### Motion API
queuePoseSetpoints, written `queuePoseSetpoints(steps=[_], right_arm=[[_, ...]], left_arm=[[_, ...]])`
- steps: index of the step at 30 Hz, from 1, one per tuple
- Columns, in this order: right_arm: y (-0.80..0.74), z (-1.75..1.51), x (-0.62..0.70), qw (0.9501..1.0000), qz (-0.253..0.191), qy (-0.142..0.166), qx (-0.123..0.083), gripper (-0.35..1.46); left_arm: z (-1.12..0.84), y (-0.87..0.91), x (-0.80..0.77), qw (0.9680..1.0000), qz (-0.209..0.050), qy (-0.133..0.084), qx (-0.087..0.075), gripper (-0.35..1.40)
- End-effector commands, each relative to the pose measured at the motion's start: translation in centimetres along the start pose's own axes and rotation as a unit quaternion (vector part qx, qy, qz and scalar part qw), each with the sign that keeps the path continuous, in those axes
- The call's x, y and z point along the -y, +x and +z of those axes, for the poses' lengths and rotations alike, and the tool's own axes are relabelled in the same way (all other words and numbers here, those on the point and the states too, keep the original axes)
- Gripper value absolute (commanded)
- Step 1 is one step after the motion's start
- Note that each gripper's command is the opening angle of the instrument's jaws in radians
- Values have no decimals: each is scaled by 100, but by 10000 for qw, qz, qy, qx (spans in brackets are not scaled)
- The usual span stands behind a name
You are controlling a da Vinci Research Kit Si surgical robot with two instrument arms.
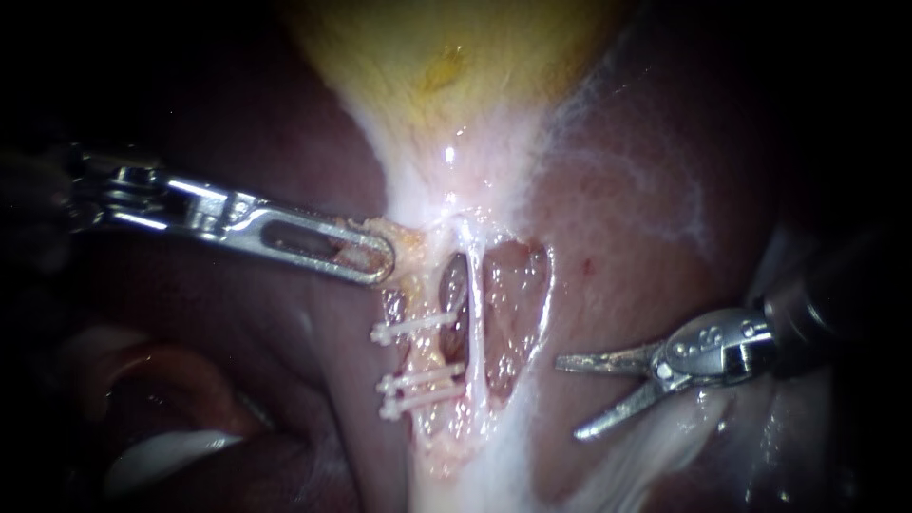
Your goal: Go to the cutting position left tube
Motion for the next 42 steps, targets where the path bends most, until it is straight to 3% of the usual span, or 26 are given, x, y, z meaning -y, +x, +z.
queuePoseSetpoints(steps=[1,5,13,16,28,42], right_arm=[[0,0,0,10000,0,1,-1,125],[1,0,0,10000,2,3,13,125],[1,-1,0,10000,3,6,12,126],[1,-1,0,10000,3,5,-3,126],[10,5,-4,10000,24,-15,-20,126],[43,42,-29,9997,209,-131,-68,125]], left_arm=[[-1,0,0,10000,0,3,-3,-35],[-12,-3,3,10000,-8,42,-43,-35],[-60,-8,20,9999,-57,-41,72,-35],[-69,-10,25,9999,-76,-67,83,-35],[-70,-9,27,9999,-78,-80,98,-35],[-69,-6,32,9998,-113,-92,112,-35]])
